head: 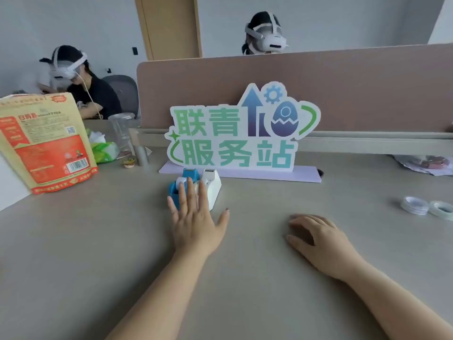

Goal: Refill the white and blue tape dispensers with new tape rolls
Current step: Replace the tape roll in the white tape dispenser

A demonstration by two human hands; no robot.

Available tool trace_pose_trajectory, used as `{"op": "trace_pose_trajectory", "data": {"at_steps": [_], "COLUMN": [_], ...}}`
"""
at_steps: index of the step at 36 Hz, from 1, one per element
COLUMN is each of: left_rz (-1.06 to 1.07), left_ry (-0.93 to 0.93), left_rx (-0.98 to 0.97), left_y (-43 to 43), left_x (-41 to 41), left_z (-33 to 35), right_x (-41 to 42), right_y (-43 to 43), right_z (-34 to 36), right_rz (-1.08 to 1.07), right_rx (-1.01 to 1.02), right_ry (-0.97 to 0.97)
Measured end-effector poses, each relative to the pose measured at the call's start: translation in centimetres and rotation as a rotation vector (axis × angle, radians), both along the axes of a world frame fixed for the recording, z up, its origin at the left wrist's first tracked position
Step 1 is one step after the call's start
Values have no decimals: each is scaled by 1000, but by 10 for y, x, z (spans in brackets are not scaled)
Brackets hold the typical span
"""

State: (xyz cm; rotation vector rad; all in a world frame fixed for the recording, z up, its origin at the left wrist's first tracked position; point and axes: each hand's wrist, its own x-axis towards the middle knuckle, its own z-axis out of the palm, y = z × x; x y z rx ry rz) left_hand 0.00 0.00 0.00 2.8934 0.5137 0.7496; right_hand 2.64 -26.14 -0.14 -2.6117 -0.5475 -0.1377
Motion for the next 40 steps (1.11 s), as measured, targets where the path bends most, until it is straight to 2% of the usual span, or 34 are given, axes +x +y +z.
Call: {"op": "trace_pose_trajectory", "data": {"at_steps": [6,13,24,27,34,40], "left_rz": [-6,-51,-164,-176,-406,-626], "left_ry": [29,-43,-118,-122,-181,-196], "left_rx": [60,96,-117,-71,-106,-121], "left_y": [3,4,-4,-13,-50,-89], "left_x": [19,21,12,2,-45,-85], "left_z": [-1,2,9,9,4,-1], "right_x": [13,11,-1,-5,-33,-76], "right_y": [5,5,7,8,3,-14], "right_z": [-2,-2,3,5,10,10], "right_rz": [1,6,-10,-15,-13,-82], "right_rx": [7,15,-17,-15,-6,131], "right_ry": [-17,-36,-54,-55,-43,-10]}}
